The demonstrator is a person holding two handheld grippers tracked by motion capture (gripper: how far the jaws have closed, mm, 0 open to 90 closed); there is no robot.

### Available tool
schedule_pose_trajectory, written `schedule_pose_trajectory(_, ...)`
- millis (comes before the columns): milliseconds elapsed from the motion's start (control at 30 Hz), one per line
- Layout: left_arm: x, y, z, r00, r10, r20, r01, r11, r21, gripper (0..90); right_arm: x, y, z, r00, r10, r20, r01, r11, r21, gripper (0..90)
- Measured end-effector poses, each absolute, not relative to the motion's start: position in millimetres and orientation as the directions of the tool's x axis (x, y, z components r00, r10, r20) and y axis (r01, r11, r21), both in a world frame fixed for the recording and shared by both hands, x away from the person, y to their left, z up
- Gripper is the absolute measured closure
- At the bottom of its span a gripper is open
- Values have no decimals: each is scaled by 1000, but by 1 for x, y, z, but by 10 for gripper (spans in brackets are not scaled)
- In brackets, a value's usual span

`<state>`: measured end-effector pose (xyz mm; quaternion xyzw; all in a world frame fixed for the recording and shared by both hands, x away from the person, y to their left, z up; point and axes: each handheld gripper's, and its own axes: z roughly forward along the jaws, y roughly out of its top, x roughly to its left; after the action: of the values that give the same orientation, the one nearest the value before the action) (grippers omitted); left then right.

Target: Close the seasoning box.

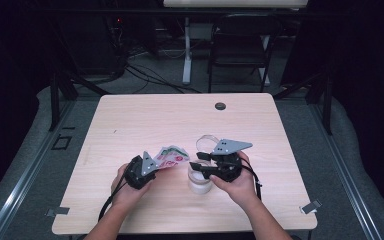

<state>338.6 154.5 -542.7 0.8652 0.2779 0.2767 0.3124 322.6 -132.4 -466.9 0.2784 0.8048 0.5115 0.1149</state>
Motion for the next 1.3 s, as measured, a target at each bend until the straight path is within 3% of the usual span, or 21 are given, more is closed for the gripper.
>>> schedule_pose_trajectory(933, 347, 222, -532, 506, 845, 173, 451, -431, 782, 732, 329, -131, -468, -822, 556, 120, 349, 326, 878, 576)
schedule_pose_trajectory(1300, 345, 269, -532, 346, 929, 133, 508, -305, 805, 733, 333, -127, -470, -827, 549, 124, 352, 331, 876, 580)
